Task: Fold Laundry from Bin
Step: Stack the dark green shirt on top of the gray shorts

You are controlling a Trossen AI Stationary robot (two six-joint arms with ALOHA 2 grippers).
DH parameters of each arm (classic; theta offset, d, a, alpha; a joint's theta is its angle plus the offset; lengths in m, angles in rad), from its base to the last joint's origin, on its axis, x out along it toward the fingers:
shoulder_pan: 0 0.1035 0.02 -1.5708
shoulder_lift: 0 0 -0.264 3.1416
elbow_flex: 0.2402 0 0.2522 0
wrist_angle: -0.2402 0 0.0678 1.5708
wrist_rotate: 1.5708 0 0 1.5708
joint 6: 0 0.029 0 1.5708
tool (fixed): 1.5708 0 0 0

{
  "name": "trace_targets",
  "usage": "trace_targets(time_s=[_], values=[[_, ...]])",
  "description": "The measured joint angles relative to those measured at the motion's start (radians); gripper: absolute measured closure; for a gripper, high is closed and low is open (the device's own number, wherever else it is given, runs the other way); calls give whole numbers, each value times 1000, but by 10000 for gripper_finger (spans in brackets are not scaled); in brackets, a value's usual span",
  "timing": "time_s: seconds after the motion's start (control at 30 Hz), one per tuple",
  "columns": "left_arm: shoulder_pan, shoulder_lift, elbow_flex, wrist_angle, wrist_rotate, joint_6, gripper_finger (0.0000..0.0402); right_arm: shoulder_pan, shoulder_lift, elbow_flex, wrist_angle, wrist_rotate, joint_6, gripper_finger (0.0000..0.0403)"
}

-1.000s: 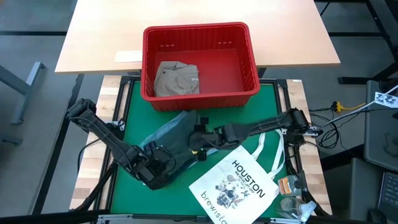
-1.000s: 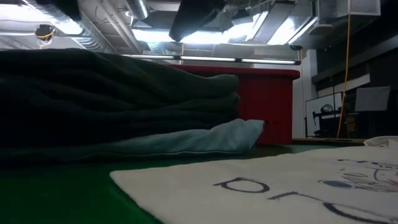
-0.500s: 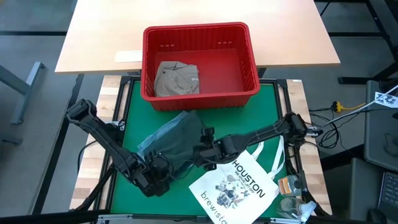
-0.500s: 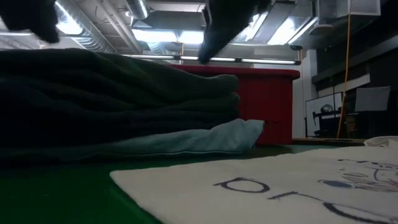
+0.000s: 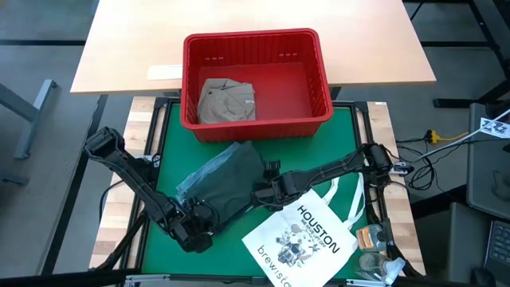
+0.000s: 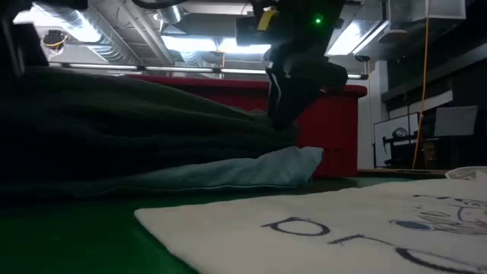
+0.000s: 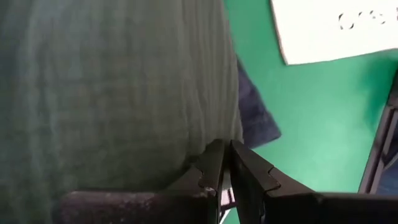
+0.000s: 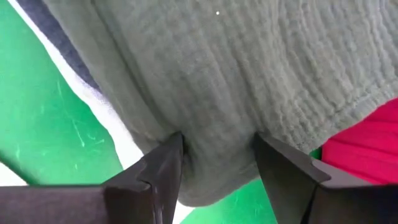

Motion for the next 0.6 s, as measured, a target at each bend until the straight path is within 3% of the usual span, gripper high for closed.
trace_targets(time_s=[0.23,0.43,0.6], values=[[1,0,-9,13,54,6,379,0,0,3,0,2,-1,203],[1,0,53,-4,137,73,379,0,0,39,-27,3,-26,203],[3,0,121,-4,138,155,379,0,0,95,-93,3,-35,203]])
